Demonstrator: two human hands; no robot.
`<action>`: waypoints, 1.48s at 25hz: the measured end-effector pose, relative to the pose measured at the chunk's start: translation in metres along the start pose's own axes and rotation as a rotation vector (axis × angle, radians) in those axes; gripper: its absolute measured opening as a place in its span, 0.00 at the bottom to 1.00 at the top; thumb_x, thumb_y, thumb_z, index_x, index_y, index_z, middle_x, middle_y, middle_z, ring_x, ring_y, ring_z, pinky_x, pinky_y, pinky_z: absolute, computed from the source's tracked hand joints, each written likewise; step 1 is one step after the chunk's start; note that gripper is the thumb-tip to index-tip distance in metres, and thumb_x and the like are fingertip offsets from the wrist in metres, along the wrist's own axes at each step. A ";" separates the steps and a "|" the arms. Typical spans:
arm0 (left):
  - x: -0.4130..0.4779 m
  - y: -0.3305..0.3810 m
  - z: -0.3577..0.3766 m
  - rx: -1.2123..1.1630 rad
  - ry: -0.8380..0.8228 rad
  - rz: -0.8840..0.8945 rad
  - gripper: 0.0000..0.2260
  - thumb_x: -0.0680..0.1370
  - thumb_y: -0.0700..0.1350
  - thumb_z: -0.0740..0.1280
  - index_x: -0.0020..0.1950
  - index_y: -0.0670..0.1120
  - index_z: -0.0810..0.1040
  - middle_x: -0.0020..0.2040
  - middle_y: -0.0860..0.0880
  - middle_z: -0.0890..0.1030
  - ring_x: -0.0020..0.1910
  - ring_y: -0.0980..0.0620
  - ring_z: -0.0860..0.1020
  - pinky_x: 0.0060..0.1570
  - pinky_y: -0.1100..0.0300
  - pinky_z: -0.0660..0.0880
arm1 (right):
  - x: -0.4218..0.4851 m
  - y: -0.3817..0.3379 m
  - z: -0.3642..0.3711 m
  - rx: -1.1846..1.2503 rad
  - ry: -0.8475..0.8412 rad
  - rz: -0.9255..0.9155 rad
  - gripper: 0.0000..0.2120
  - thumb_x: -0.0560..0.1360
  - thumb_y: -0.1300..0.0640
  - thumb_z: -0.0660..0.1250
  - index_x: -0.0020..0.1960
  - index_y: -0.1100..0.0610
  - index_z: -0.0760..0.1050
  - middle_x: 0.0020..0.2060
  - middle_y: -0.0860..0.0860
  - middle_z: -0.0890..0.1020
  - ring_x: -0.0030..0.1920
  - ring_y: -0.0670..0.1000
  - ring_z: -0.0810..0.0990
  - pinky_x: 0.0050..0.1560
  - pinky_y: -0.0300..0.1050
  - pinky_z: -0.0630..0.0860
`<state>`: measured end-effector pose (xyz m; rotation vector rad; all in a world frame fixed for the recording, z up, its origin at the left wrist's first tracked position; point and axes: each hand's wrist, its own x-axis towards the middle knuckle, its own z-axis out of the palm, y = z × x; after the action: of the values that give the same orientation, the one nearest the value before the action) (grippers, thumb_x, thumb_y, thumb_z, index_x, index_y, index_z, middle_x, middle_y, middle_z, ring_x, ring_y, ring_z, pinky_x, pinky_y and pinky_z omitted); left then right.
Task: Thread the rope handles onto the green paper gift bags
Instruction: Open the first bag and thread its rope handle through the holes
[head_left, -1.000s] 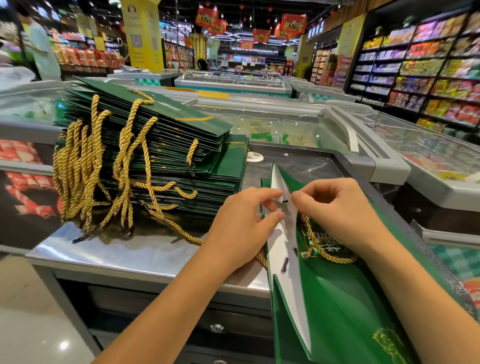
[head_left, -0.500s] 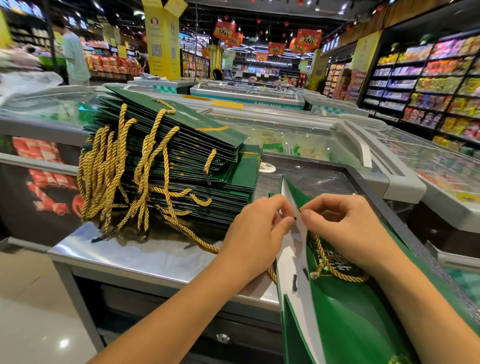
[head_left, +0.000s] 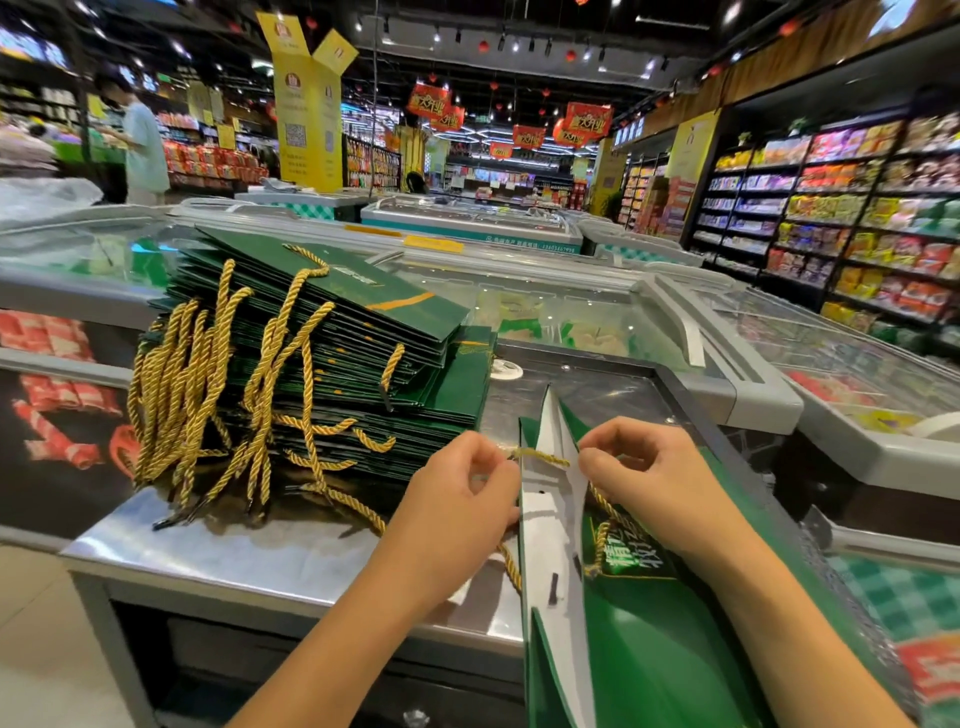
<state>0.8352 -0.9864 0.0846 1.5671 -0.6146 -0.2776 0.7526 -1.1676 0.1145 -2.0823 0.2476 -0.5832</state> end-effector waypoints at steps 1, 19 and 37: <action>0.000 -0.001 -0.001 -0.025 -0.003 -0.025 0.04 0.79 0.48 0.68 0.45 0.51 0.79 0.49 0.47 0.85 0.47 0.53 0.86 0.54 0.45 0.82 | 0.000 0.000 0.002 -0.011 -0.009 0.006 0.03 0.75 0.56 0.72 0.42 0.52 0.83 0.34 0.48 0.83 0.33 0.46 0.76 0.38 0.41 0.74; -0.005 -0.001 0.000 0.457 -0.069 0.134 0.19 0.72 0.47 0.78 0.62 0.55 0.81 0.55 0.59 0.81 0.52 0.64 0.81 0.57 0.64 0.78 | -0.006 -0.014 -0.020 -0.651 -0.291 0.056 0.12 0.72 0.42 0.75 0.48 0.49 0.85 0.49 0.48 0.85 0.52 0.47 0.82 0.62 0.45 0.75; -0.024 -0.006 -0.022 0.897 -0.230 0.471 0.13 0.82 0.57 0.63 0.64 0.63 0.80 0.48 0.62 0.72 0.50 0.59 0.69 0.54 0.59 0.69 | -0.024 -0.021 -0.033 -0.367 -0.056 0.110 0.03 0.76 0.56 0.73 0.44 0.52 0.84 0.33 0.52 0.85 0.32 0.48 0.79 0.40 0.48 0.79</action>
<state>0.8279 -0.9550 0.0766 2.1750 -1.3893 0.2208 0.7143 -1.1707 0.1399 -2.4155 0.4622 -0.4357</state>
